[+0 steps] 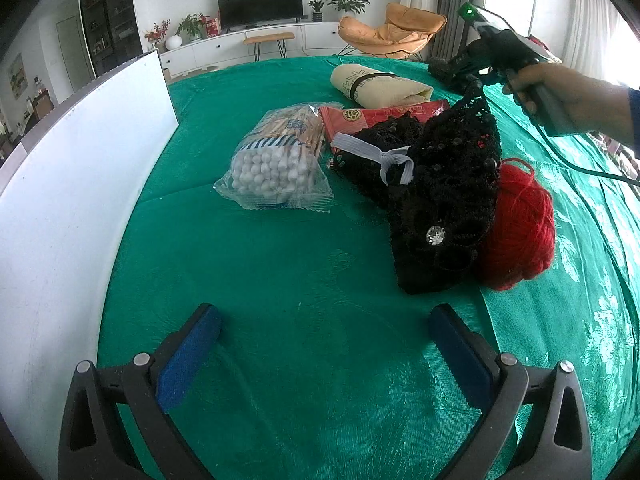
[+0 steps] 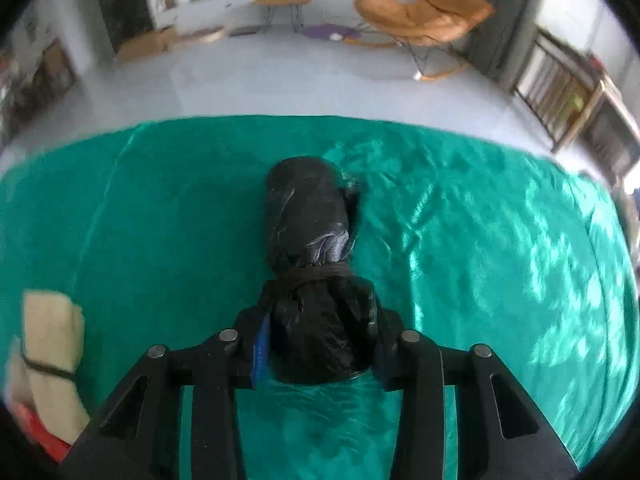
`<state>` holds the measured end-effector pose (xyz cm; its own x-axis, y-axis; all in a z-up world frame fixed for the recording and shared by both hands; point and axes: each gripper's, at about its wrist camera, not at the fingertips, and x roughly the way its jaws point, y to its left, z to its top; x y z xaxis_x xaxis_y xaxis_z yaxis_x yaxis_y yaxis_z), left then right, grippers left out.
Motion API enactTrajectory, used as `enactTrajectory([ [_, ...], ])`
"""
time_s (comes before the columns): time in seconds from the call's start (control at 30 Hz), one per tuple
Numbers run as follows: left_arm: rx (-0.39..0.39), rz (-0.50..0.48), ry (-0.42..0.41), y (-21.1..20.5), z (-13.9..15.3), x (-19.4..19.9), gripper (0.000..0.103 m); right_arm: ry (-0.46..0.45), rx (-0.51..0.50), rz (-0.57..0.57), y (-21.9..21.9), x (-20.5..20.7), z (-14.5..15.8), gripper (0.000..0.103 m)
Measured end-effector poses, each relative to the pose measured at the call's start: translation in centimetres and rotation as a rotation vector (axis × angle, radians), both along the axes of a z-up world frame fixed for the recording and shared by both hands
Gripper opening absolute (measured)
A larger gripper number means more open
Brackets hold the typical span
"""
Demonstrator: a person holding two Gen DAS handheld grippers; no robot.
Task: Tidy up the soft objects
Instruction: 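Move the right tool down around the black plastic-wrapped bundle, then move the left tool to the black knit bag while the right tool stays at the bundle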
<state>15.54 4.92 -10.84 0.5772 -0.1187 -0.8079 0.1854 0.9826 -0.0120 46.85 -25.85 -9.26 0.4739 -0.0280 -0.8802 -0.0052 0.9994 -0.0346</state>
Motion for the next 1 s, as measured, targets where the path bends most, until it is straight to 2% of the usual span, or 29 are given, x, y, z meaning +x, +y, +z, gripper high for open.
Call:
enactTrajectory([
  [0.17, 0.000, 0.000, 0.000, 0.0, 0.0, 0.0, 0.103, -0.014, 0.031, 0.012, 0.5, -5.1, 1.4, 0.041],
  [0.37, 0.000, 0.000, 0.000, 0.0, 0.0, 0.0, 0.103, -0.003, 0.050, 0.055, 3.0, -18.3, 3.3, 0.041],
  [0.4, 0.000, 0.000, 0.000, 0.0, 0.0, 0.1, 0.103, -0.008, 0.058, 0.054, 3.6, -21.9, 3.4, 0.041],
  [0.5, 0.000, 0.000, 0.000, 0.0, 0.0, 0.1, 0.103, -0.041, 0.048, 0.026, 4.9, -28.9, 3.3, 0.041],
  [0.57, 0.000, 0.000, 0.000, 0.0, 0.0, 0.1, 0.103, -0.078, 0.078, -0.015, 6.1, -34.4, 3.1, 0.041],
  [0.63, -0.001, 0.000, 0.000, 0.0, 0.0, 0.1, 0.103, -0.117, 0.100, -0.060, 6.7, -37.6, 2.5, 0.042],
  [0.7, 0.000, 0.000, 0.000, 0.0, 0.0, 0.1, 0.103, -0.166, 0.070, -0.086, 7.9, -40.1, 2.0, 0.045],
  [0.73, -0.001, 0.000, 0.000, 0.0, 0.0, 0.1, 0.103, -0.181, 0.053, -0.089, 8.3, -40.6, 1.7, 0.050],
  [0.77, -0.001, 0.000, 0.000, 0.0, 0.0, 0.1, 0.103, -0.186, 0.041, -0.083, 8.4, -40.6, 1.3, 0.059],
  [0.8, 0.000, 0.000, 0.000, 0.0, 0.0, 0.1, 0.103, -0.177, 0.029, -0.071, 8.4, -40.3, 0.9, 0.073],
  [0.87, -0.001, 0.000, 0.000, 0.0, 0.0, 0.1, 0.103, -0.141, 0.010, -0.057, 8.5, -39.5, -0.1, 0.076],
  [0.93, -0.001, 0.000, 0.000, 0.0, 0.0, 0.1, 0.103, -0.162, 0.005, -0.060, 7.9, -39.6, -0.2, 0.080],
  [1.0, -0.001, 0.000, 0.000, -0.1, 0.0, 0.0, 0.103, -0.170, 0.036, -0.079, 7.3, -40.1, -0.3, 0.080],
])
